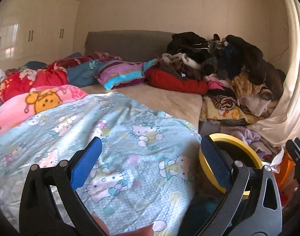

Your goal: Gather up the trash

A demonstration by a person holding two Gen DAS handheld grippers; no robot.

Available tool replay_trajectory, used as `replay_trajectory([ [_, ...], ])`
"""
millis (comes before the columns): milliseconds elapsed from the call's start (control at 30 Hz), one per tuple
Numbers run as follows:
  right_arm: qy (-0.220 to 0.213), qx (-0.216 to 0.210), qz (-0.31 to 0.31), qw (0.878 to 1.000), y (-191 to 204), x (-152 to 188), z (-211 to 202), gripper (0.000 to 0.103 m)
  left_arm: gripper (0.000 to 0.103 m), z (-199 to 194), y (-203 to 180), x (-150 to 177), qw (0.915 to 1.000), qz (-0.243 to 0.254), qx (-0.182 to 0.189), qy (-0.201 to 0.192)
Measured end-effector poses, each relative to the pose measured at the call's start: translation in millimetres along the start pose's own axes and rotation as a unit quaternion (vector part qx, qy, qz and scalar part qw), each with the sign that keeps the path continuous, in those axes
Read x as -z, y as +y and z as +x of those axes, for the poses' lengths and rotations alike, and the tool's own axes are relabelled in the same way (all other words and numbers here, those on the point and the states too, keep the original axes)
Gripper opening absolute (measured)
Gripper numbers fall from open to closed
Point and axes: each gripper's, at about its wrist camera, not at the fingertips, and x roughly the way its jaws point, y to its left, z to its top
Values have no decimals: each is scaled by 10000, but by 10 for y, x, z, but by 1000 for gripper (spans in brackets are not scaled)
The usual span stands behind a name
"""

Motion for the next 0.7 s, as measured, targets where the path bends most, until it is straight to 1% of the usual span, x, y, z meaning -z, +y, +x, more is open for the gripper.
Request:
replay_trajectory([
  [133, -67, 57, -26, 10000, 89, 49, -52, 97, 92, -89, -24, 44, 9997, 59, -141, -181],
  [233, 63, 61, -56, 9999, 136, 108, -34, 97, 92, -145, -72, 83, 9992, 216, -196, -276],
  [300, 130, 32, -51, 9999, 141, 135, -23, 97, 92, -170, -94, 102, 9992, 228, -144, -300],
  [467, 125, 40, -46, 9999, 157, 153, -18, 97, 92, -209, -132, 161, 9993, 235, -59, -274],
  [700, 140, 33, -42, 9999, 172, 156, -16, 97, 92, -236, -152, 162, 9992, 236, -53, -322],
])
